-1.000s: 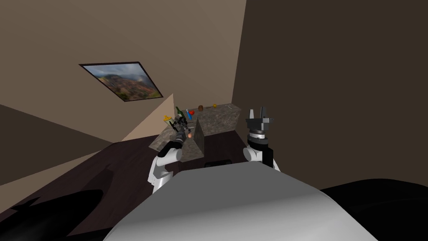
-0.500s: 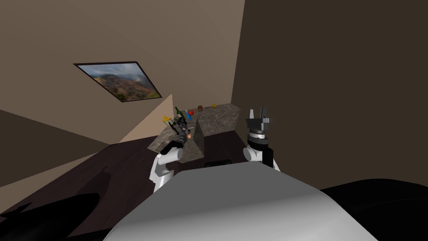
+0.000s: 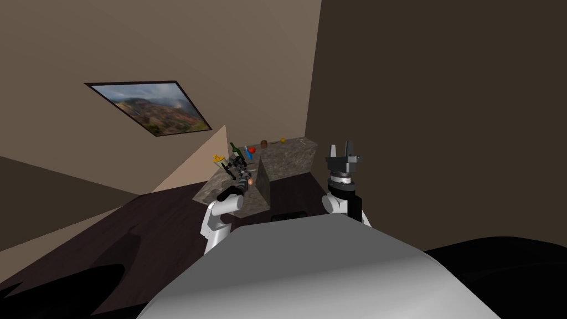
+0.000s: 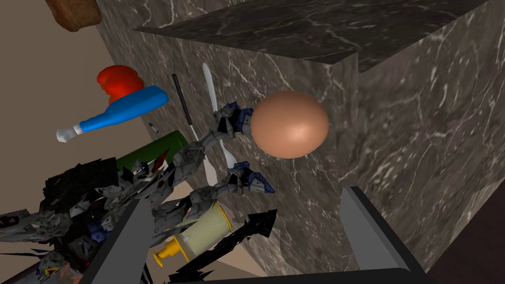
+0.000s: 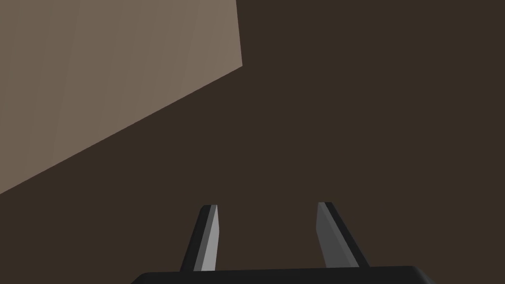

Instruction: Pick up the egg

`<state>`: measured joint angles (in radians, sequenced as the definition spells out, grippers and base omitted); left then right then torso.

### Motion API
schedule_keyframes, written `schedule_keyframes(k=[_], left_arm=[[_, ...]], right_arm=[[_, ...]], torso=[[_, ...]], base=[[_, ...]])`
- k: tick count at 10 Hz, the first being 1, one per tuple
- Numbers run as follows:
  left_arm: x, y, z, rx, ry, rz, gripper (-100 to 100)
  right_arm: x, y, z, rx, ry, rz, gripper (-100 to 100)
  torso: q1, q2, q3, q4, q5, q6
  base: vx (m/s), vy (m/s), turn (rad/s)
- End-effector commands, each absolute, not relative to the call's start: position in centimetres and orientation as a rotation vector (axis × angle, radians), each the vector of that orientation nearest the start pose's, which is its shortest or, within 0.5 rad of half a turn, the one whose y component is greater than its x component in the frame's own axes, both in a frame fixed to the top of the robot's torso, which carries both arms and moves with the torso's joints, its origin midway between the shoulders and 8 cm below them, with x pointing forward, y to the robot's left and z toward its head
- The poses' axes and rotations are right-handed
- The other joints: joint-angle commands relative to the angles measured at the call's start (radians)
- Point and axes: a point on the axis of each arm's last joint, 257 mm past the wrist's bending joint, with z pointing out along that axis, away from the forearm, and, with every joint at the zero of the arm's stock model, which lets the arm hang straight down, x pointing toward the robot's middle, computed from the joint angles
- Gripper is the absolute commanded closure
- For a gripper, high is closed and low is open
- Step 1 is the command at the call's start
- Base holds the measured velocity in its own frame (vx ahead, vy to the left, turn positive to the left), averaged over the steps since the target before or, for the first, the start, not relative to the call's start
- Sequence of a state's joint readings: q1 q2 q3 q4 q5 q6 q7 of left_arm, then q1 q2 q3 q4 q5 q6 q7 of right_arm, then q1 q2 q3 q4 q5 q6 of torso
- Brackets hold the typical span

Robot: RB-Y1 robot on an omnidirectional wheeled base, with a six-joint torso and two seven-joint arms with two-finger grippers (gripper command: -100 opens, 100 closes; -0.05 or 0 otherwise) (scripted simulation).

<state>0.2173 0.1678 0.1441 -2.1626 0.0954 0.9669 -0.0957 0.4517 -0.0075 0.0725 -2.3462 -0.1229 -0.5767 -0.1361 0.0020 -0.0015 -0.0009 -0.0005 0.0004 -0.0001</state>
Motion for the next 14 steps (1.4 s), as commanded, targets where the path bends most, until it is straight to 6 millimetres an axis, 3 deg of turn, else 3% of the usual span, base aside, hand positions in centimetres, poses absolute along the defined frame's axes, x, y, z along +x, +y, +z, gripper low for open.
schedule_keyframes(k=[1, 8, 9, 10, 11, 14], left_arm=[[42.2, 35.0, -27.1, -1.571, 1.615, -0.593, -100], [39.4, 35.9, -32.1, -1.654, 1.758, -0.41, -100], [39.8, 35.6, -31.4, -1.642, 1.743, -0.427, -100], [39.7, 35.6, -31.5, -1.646, 1.747, -0.422, 0], [38.9, 35.0, -32.0, -1.624, 1.767, -0.434, -100], [37.9, 34.2, -32.5, -1.598, 1.793, -0.449, -100]], right_arm=[[31.8, -26.3, 8.0, 0.628, 0.376, 1.637, 0], [31.8, -26.3, 8.0, 0.628, 0.376, 1.637, 0], [31.8, -26.3, 8.0, 0.628, 0.376, 1.637, 0], [31.8, -26.3, 8.0, 0.628, 0.376, 1.637, 0], [31.8, -26.3, 8.0, 0.628, 0.376, 1.637, 0], [31.8, -26.3, 8.0, 0.628, 0.376, 1.637, 0]], torso=[[0.0, 0.0, 0.0, 0.0, 0.0, 0.0], [0.0, -0.004, -0.002, -0.001, 0.0, 0.0], [0.0, -0.007, -0.004, -0.001, 0.0, 0.0], [-0.001, -0.004, -0.003, -0.001, 0.0, 0.0], [-0.002, -0.001, -0.001, 0.0, 0.0, 0.0], [-0.002, -0.006, -0.003, -0.001, 0.0, -0.001]], base=[[0.039, 0.031, -0.049], [0.078, 0.025, -0.052], [0.072, 0.018, -0.015], [0.011, 0.003, 0.003], [0.081, -0.01, 0.184], [0.117, -0.005, 0.119]])
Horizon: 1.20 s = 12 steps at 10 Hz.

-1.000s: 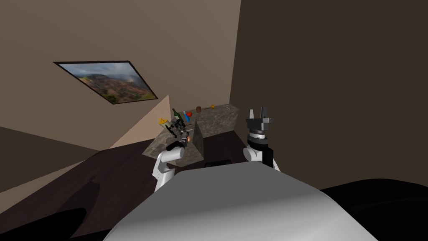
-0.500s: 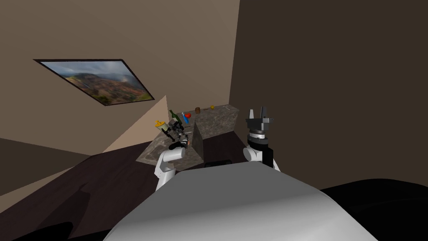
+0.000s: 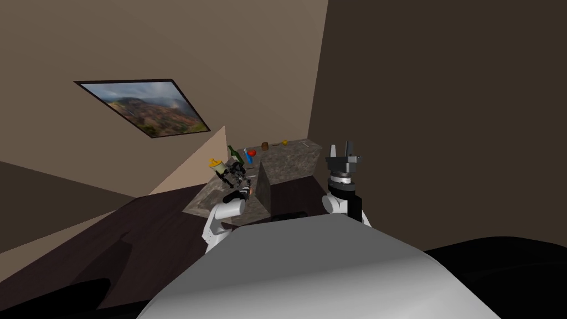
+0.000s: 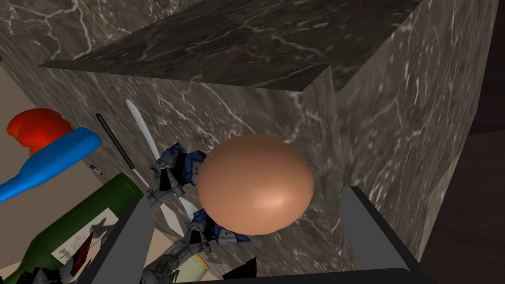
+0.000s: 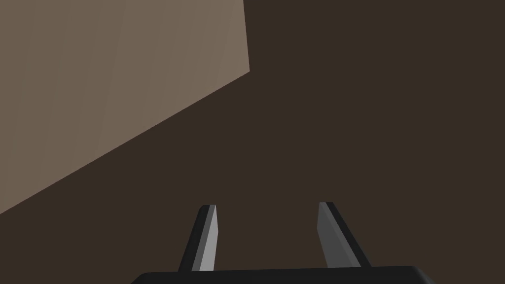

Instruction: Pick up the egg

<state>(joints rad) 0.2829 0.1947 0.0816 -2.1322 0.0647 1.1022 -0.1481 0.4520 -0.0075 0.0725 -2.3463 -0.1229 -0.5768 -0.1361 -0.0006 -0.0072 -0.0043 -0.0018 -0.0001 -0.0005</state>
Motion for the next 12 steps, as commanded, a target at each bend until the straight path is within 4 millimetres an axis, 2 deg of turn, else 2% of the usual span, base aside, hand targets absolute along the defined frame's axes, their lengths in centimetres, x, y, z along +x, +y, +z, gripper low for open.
schedule_keyframes(k=[1, 3, 4, 8, 9, 10, 12], left_arm=[[37.4, 33.8, -32.8, -1.585, 1.806, -0.458, -100], [37.5, 33.8, -32.8, -1.585, 1.807, -0.458, -100], [37.5, 33.8, -32.8, -1.582, 1.807, -0.459, 100], [37.5, 33.8, -32.8, -1.583, 1.808, -0.459, 100], [37.5, 33.8, -32.8, -1.583, 1.808, -0.459, 0], [38.2, 34.4, -32.4, -1.604, 1.787, -0.445, 100], [39.2, 35.2, -31.8, -1.631, 1.76, -0.43, 100]], right_arm=[[31.8, -26.3, 8.0, 0.628, 0.376, 1.637, 0], [31.8, -26.3, 8.0, 0.628, 0.376, 1.637, 0], [31.8, -26.3, 8.0, 0.628, 0.376, 1.637, 0], [31.8, -26.3, 8.0, 0.628, 0.376, 1.637, 0], [31.8, -26.3, 8.0, 0.628, 0.376, 1.637, 0], [31.8, -26.3, 8.0, 0.628, 0.376, 1.637, 0], [31.8, -26.3, 8.0, 0.627, 0.376, 1.638, 0]], torso=[[0.0, 0.0, 0.0, 0.0, 0.0, 0.0], [0.001, 0.001, 0.0, 0.0, 0.0, 0.0], [0.001, 0.004, 0.002, 0.001, 0.0, 0.0], [0.001, 0.007, 0.004, 0.002, 0.0, 0.001], [0.001, 0.007, 0.004, 0.002, 0.0, 0.001], [0.001, 0.007, 0.004, 0.002, 0.0, 0.001], [0.001, 0.015, 0.009, 0.003, 0.0, 0.002]], base=[[0.113, -0.007, 0.124], [0.068, 0.006, 0.059], [0.005, 0.0, 0.005], [0.001, 0.0, -0.001], [0.0, 0.0, 0.0], [-0.089, 0.001, -0.182], [-0.166, 0.009, -0.214]])
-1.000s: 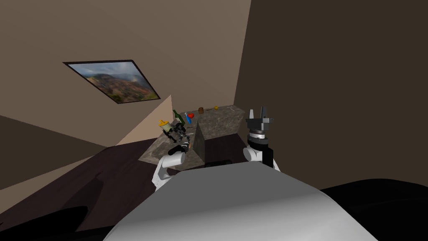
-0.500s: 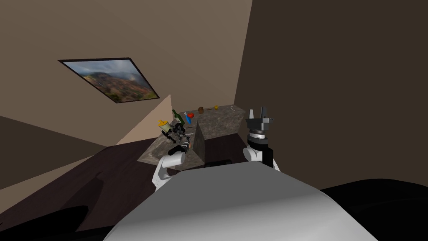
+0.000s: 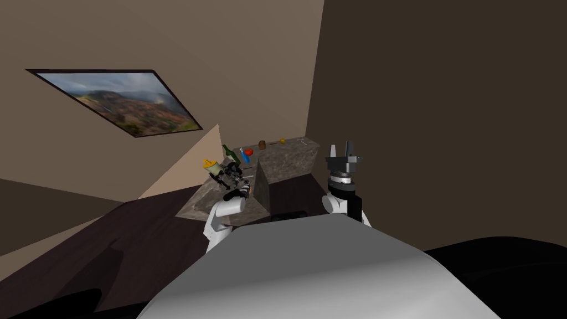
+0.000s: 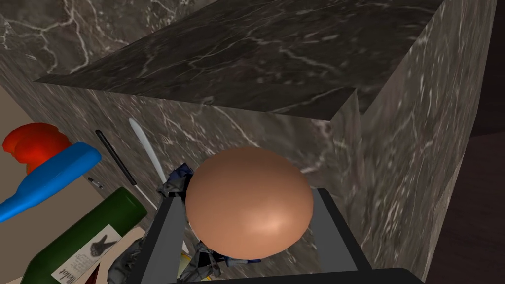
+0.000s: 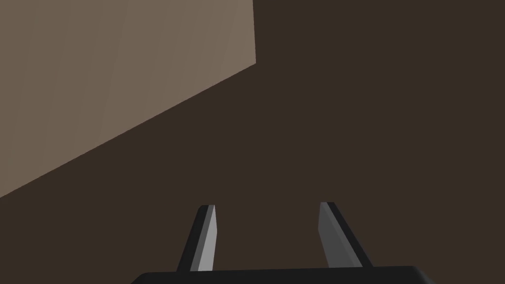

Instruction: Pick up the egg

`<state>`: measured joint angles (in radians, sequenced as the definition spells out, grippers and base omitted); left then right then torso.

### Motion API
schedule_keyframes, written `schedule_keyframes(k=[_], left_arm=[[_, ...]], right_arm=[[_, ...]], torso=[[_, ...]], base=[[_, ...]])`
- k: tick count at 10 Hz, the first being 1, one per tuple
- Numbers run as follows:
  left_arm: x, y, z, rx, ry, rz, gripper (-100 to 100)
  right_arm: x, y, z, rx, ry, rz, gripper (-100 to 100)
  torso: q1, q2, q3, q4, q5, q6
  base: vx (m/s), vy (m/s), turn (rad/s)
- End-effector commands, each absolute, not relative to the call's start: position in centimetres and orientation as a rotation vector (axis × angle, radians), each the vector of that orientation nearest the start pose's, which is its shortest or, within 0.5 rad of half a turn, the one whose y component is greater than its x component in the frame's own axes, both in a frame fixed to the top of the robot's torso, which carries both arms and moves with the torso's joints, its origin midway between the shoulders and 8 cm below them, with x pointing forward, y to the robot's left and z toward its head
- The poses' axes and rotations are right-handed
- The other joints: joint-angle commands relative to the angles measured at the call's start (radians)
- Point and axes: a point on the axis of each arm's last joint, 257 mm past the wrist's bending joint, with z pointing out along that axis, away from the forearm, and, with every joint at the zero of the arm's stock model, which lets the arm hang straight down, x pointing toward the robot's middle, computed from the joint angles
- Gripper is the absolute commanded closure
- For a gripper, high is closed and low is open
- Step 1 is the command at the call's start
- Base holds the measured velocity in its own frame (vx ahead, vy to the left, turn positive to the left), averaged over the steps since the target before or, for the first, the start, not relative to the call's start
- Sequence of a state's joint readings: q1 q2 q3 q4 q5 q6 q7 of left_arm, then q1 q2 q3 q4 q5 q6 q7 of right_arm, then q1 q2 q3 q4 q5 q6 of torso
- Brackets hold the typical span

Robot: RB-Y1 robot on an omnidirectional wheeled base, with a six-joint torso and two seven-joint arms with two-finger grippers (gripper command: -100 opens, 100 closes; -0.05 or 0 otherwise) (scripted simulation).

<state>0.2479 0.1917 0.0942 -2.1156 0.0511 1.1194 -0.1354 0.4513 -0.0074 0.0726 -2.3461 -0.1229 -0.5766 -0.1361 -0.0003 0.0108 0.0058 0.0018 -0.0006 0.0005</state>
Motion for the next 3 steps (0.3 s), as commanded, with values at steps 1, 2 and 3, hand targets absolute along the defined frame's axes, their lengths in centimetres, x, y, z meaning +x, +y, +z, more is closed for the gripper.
schedule_keyframes(k=[1, 2, 3], left_arm=[[39.43, 35.38, -31.66, -1.638, 1.754, -0.426, 100], [39.34, 35.17, -31.71, -1.629, 1.76, -0.431, 100], [39.3, 35.21, -31.78, -1.633, 1.76, -0.428, 0]], right_arm=[[31.79, -26.29, 7.97, 0.628, 0.376, 1.638, 0], [31.79, -26.29, 7.97, 0.628, 0.376, 1.638, 0], [31.79, -26.3, 7.96, 0.628, 0.376, 1.637, 0]], torso=[[0.0, 0.0, 0.0, 0.0, 0.0, 0.0], [0.0, 0.0, 0.0, 0.0, 0.0, -0.001], [0.0, -0.004, -0.002, 0.0, 0.0, -0.001]], base=[[-0.155, -0.005, -0.099], [-0.062, -0.003, -0.014], [-0.013, -0.001, 0.005]])
